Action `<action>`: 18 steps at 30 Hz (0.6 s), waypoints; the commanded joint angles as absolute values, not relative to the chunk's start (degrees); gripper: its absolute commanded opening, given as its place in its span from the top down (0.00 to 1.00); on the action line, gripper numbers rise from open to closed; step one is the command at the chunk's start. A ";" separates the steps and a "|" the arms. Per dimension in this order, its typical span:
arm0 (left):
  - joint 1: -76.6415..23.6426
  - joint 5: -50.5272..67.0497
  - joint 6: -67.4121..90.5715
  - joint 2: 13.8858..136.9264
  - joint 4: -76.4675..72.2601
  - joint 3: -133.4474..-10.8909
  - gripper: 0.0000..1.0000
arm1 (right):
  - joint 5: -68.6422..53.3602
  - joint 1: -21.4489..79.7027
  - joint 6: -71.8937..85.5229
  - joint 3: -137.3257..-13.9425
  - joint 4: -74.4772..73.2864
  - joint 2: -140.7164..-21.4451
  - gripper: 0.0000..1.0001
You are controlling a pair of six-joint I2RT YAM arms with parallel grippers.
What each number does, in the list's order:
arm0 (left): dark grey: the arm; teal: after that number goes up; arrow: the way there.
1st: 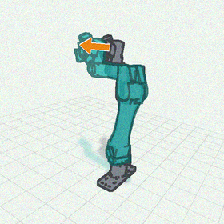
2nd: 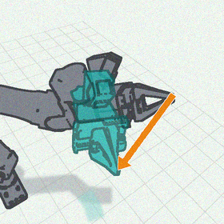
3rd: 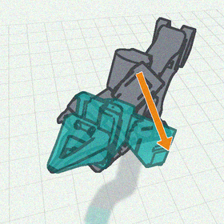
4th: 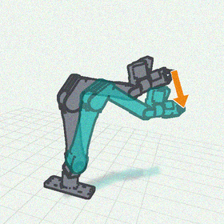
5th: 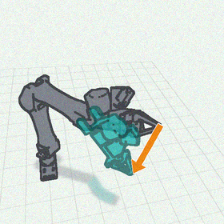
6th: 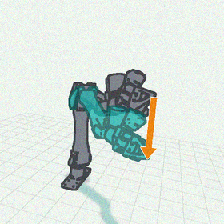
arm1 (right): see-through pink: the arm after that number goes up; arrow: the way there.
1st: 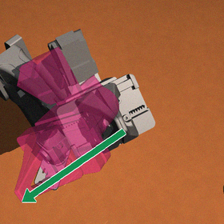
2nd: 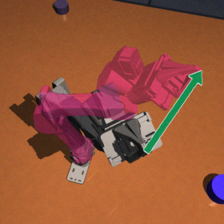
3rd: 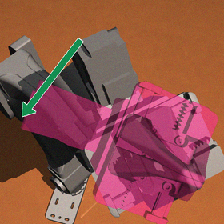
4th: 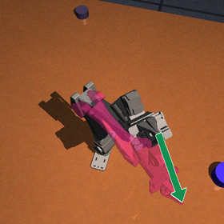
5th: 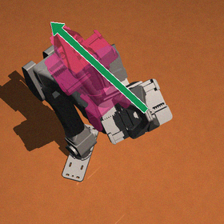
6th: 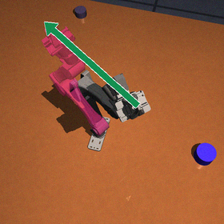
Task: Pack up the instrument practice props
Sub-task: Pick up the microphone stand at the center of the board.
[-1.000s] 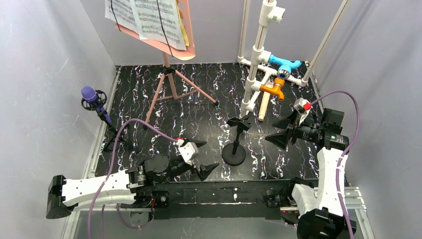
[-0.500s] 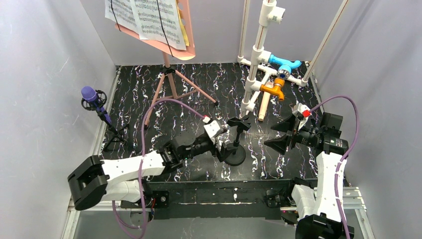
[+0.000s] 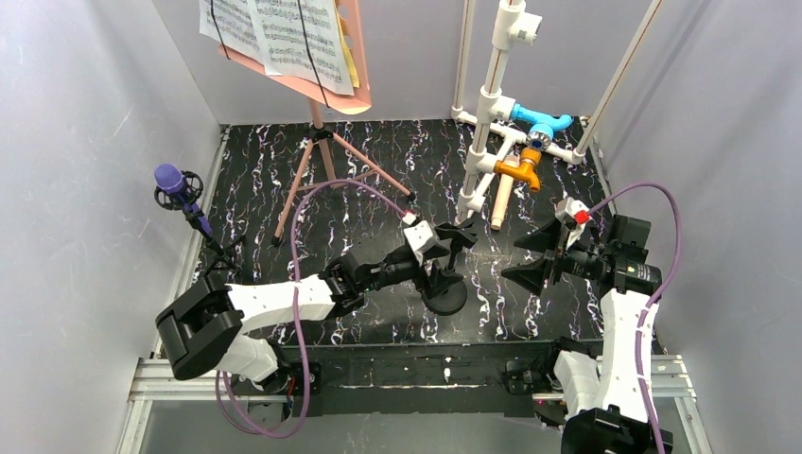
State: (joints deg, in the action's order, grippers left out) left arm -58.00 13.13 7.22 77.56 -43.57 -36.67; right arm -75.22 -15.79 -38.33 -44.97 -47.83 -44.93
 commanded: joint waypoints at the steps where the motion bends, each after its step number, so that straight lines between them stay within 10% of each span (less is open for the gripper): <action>1: -57.73 15.16 7.93 79.62 -46.54 -40.28 0.38 | -76.99 -16.08 -38.09 -43.95 -46.45 -44.21 0.04; 18: -57.67 6.95 7.16 82.82 -46.84 -41.57 0.68 | -77.06 -16.08 -37.30 -43.69 -45.96 -44.22 0.03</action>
State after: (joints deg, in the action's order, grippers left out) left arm -57.87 9.65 7.64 82.32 -45.82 -40.12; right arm -75.22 -15.79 -37.54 -44.07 -47.46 -44.93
